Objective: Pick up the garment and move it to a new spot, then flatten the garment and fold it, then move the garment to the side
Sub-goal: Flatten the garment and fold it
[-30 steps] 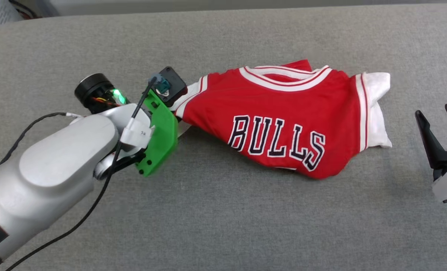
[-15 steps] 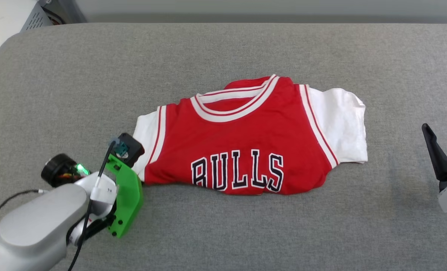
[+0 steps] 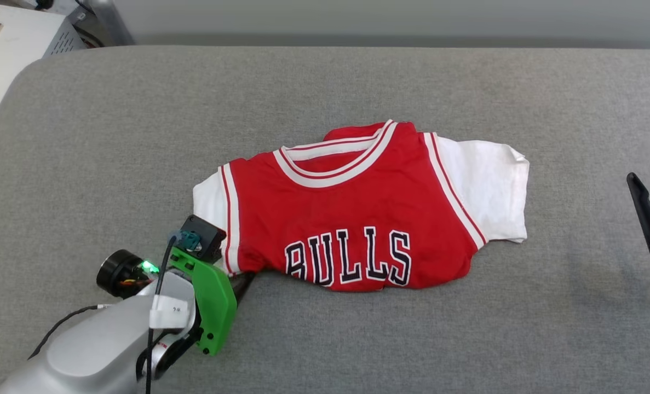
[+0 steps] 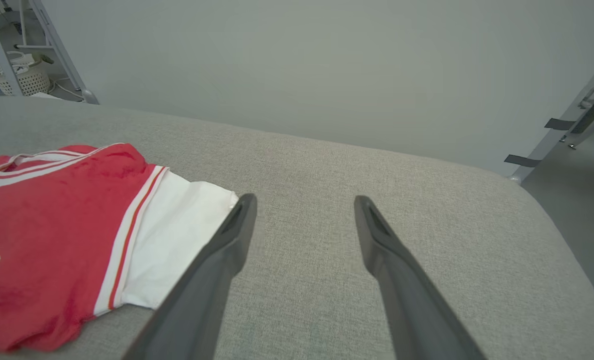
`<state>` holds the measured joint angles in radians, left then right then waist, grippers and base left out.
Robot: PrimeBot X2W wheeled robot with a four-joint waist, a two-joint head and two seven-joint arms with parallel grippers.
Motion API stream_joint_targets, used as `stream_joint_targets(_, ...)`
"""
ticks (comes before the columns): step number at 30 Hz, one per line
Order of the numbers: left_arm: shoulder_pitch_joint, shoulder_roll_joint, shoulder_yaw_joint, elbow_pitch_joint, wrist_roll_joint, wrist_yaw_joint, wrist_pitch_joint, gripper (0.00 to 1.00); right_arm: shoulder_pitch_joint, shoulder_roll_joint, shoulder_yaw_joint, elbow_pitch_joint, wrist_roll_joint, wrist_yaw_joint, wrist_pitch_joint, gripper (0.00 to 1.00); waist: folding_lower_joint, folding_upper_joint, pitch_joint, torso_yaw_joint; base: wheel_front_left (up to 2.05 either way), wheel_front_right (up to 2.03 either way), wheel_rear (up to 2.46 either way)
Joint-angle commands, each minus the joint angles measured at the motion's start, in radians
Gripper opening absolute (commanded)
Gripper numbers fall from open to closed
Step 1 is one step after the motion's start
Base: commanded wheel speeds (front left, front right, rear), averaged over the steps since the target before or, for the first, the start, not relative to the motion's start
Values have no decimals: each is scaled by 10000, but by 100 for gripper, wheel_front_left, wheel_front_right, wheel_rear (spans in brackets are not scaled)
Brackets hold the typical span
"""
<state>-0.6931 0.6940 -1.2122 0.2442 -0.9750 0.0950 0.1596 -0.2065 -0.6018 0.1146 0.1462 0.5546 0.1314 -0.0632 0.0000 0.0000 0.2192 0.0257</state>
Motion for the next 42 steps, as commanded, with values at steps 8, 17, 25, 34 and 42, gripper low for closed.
stream_joint_targets(8,693,235,900,-1586,298,1574,-1856,100,-785,-773,-90,-531,-106,-7,619,100,0,0,-675,734,0,0,0)
stream_joint_targets(17,1006,13,2207,-2492,1116,3370,-4018,100,-2557,-2081,1579,-887,573,-7,2866,100,0,0,-267,1347,0,0,0)
stream_joint_targets(25,2027,-1410,4617,-2838,3110,4253,-4210,100,-4345,-2883,3588,-51,2436,-7,7221,100,0,0,743,1834,0,0,0)
stream_joint_targets(34,3232,-3248,6937,-2838,5032,3437,-4212,100,-5610,-2573,4554,1311,2563,-7,8500,100,0,0,1800,2282,0,0,0)
stream_joint_targets(42,3560,-4399,8188,-2640,6274,2282,-4213,100,-5421,-2209,5555,2341,2709,-7,8237,100,0,0,2225,2448,0,0,0)
